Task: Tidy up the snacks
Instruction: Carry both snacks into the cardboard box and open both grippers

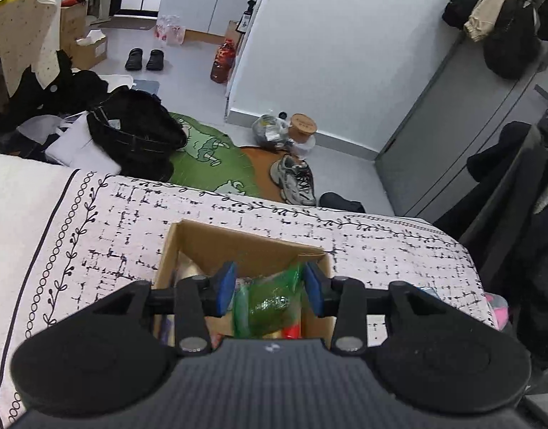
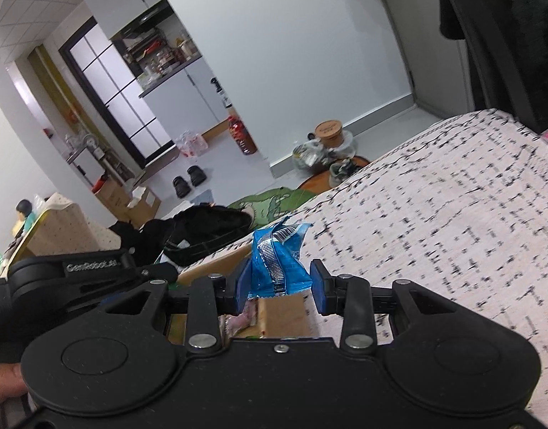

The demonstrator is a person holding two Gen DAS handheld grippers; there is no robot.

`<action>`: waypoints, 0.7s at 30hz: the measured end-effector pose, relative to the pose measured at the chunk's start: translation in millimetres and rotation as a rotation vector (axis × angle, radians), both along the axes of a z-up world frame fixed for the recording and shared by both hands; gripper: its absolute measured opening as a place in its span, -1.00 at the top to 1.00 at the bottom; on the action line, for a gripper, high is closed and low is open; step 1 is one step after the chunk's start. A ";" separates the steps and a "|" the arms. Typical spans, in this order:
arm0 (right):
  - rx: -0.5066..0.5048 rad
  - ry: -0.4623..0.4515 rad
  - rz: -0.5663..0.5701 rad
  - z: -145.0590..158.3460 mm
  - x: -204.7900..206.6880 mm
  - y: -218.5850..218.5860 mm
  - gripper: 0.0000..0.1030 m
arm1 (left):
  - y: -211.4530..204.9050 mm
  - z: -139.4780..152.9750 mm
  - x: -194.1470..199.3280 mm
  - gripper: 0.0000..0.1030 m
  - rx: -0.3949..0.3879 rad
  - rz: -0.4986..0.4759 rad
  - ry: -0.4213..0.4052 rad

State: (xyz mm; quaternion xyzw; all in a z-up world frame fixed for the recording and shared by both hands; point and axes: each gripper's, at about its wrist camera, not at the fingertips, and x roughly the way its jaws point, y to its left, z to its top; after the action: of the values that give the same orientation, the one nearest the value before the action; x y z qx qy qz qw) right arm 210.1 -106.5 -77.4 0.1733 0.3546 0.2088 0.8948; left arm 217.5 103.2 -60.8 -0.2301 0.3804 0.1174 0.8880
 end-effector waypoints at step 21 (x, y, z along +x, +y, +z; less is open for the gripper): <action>0.040 0.032 0.108 -2.1 -0.2 19.4 -0.12 | 16.7 -12.6 -14.3 -0.31 0.012 0.043 0.062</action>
State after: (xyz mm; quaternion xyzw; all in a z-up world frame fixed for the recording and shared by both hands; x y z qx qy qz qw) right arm 209.9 -87.1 -79.6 0.1753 0.3733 0.2609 0.8728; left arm 203.2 119.9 -73.3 -0.2293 0.4021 0.1459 0.8743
